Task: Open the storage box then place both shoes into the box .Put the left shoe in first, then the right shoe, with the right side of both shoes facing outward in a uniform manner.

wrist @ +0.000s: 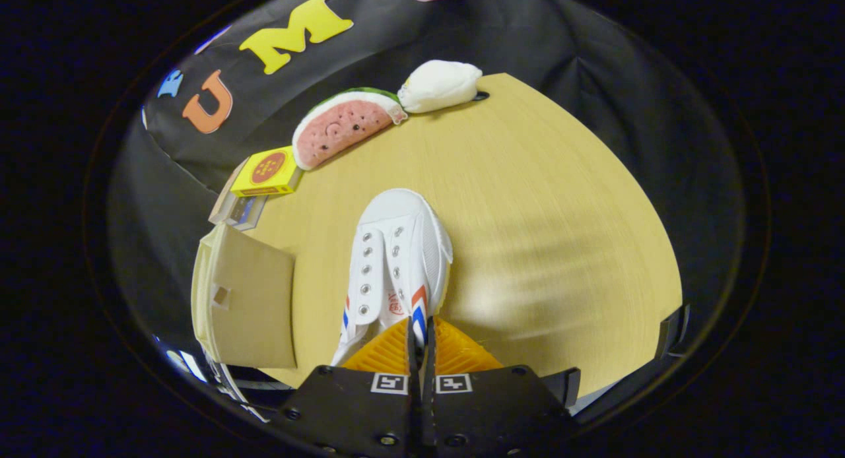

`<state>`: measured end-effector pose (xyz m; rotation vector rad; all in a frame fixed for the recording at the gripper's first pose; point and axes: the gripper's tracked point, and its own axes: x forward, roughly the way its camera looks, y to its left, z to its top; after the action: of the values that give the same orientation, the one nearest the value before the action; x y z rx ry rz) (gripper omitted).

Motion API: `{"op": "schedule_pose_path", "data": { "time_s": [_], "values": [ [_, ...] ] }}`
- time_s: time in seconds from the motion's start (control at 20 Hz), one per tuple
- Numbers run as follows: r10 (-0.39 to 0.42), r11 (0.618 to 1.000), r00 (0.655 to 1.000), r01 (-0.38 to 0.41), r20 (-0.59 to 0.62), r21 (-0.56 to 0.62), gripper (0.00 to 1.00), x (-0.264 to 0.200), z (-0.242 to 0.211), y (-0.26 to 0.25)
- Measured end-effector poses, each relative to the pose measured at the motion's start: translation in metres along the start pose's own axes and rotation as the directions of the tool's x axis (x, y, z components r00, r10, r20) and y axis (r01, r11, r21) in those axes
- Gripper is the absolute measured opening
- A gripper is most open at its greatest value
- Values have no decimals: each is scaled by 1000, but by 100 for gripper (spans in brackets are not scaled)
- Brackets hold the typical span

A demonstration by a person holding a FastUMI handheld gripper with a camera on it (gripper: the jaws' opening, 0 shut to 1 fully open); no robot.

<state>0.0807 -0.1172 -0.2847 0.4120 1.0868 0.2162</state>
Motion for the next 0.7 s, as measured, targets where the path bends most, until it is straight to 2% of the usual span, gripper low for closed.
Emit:
{"op": "schedule_pose_path", "data": {
  "time_s": [0.2,0.4,0.55,0.7],
  "values": [
    [10,1000,998,-9,69,-8,0,-40,11,68],
    [35,999,990,-34,139,-6,1,-69,7,166],
    [78,997,983,-79,165,1,0,-65,1,238],
    [86,996,982,-84,170,-21,0,-51,-14,291]
  ]
}}
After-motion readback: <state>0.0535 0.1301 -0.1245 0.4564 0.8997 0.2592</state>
